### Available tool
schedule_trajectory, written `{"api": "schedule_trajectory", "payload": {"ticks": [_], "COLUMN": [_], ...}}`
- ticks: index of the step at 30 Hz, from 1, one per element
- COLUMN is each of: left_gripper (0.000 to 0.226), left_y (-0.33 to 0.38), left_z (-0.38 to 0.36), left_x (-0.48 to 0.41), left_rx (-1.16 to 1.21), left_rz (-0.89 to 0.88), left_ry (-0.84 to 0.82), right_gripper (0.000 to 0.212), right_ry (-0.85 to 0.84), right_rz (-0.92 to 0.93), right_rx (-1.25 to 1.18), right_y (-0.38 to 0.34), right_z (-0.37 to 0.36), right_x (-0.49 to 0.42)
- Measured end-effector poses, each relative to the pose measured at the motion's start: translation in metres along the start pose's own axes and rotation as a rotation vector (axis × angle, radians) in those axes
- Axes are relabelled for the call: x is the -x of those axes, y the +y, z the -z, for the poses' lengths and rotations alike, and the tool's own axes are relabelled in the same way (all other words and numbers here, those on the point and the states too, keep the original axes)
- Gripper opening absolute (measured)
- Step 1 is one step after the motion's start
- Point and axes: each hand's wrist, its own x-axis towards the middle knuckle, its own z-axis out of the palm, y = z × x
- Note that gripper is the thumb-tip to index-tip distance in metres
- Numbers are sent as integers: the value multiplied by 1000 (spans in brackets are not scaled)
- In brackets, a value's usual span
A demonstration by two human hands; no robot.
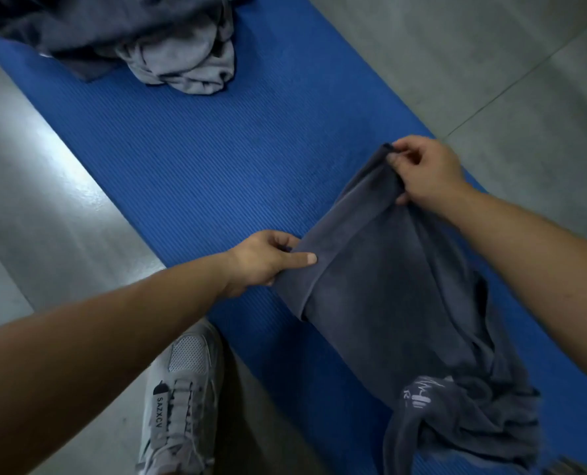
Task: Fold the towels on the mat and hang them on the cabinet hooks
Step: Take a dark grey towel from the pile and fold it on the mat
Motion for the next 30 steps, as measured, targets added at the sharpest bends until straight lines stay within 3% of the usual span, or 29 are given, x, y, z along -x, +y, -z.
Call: {"api": "schedule_trajectory", "payload": {"ticks": [2,7,11,13,16,18,20,23,26,30], "left_gripper": [36,59,52,49,22,20,34,64,40,29], "left_y": [11,38,47,45,50,58,57,43,25,-3], "left_z": [3,4,21,31,45,57,69,78,79,84], "left_x": [0,-5,-6,-9,-9,-7,-5,-5,-1,5], "left_rx": [-81,-160,-259,-347,-611,-738,-628,-185,-37,-14], "left_rz": [-7,-80,-156,-134,-74,-16,-32,-114,-136,48], "left_ry": [-43,-80,-83,-90,-61,1,13,-12,40,8], "right_gripper": [12,20,23,22,20,15,17,22,16,22], "right_ry": [-25,109,356,378,370,417,467,454,382,310], "right_rz": [-34,50,20,5,9,11,-14,-89,-178,-194], "right_rx": [-203,-237,-309,-322,-307,-335,-366,-333,-305,-226], "right_y": [-10,-24,-32,-32,-29,-28,-28,-32,-31,-31], "right_z": [15,44,66,70,66,65,65,62,60,54], "right_x": [1,-10,-25,-28,-30,-33,-37,-39,-44,-50]}}
